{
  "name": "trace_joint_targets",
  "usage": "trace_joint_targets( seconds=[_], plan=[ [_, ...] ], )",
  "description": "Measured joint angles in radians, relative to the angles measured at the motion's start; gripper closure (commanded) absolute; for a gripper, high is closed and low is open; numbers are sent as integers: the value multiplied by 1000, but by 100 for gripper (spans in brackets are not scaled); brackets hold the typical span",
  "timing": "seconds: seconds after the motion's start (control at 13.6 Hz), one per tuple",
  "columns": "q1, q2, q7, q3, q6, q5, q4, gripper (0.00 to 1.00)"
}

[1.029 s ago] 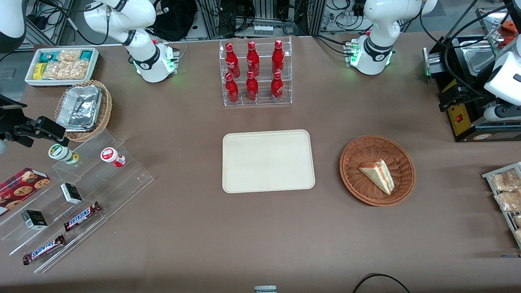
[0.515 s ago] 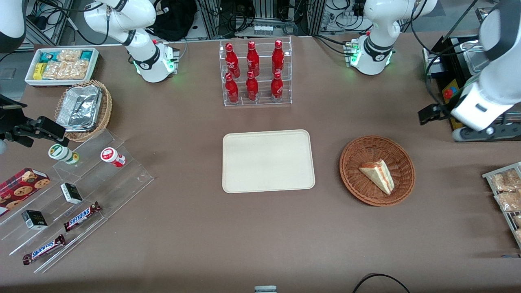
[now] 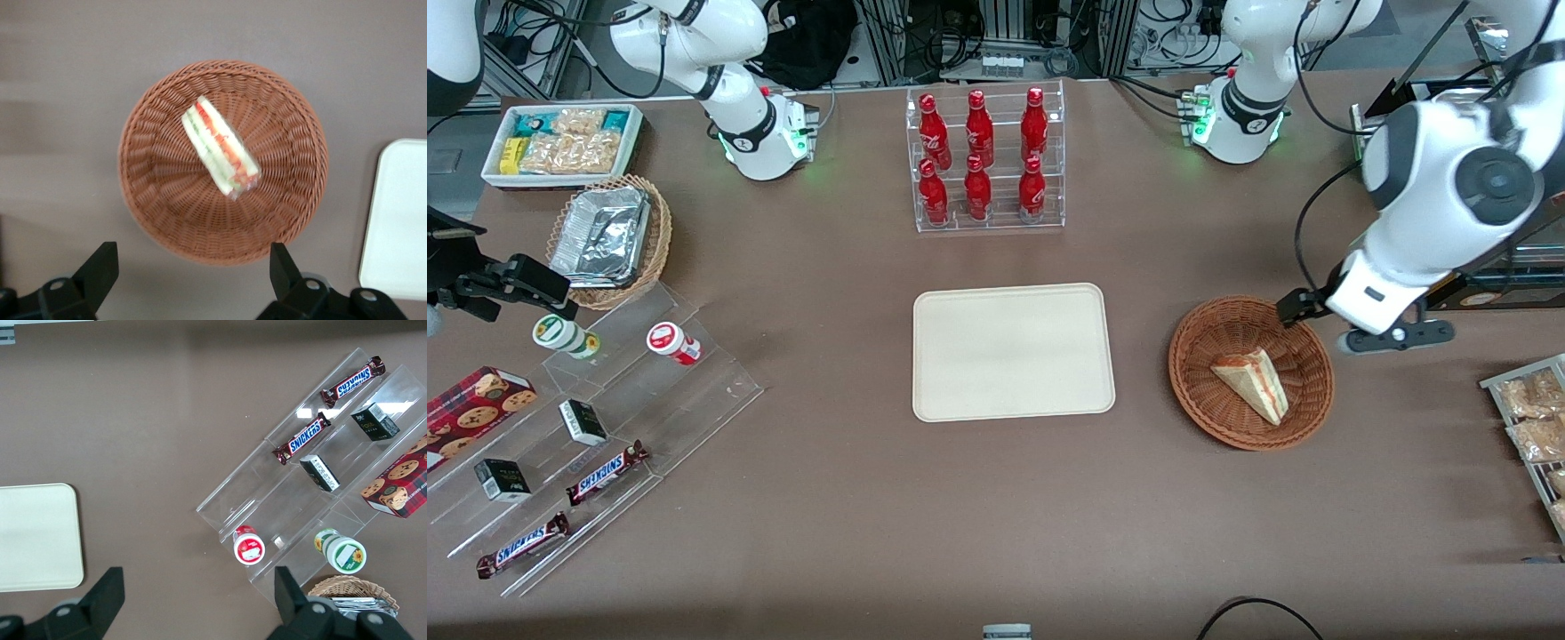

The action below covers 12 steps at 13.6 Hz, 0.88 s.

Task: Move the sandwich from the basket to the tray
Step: 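Lower the left gripper and close it on the sandwich wrapper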

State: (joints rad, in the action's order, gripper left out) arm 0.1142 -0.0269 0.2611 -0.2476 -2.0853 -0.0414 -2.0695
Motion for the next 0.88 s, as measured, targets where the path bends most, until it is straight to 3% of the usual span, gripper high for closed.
trace_joint_targets(
  seconds=[0.29, 0.88],
  plan=[
    [1, -61, 129, 0, -192, 2, -96, 0],
    [1, -226, 455, -31, -360, 4, -100, 0]
  ],
)
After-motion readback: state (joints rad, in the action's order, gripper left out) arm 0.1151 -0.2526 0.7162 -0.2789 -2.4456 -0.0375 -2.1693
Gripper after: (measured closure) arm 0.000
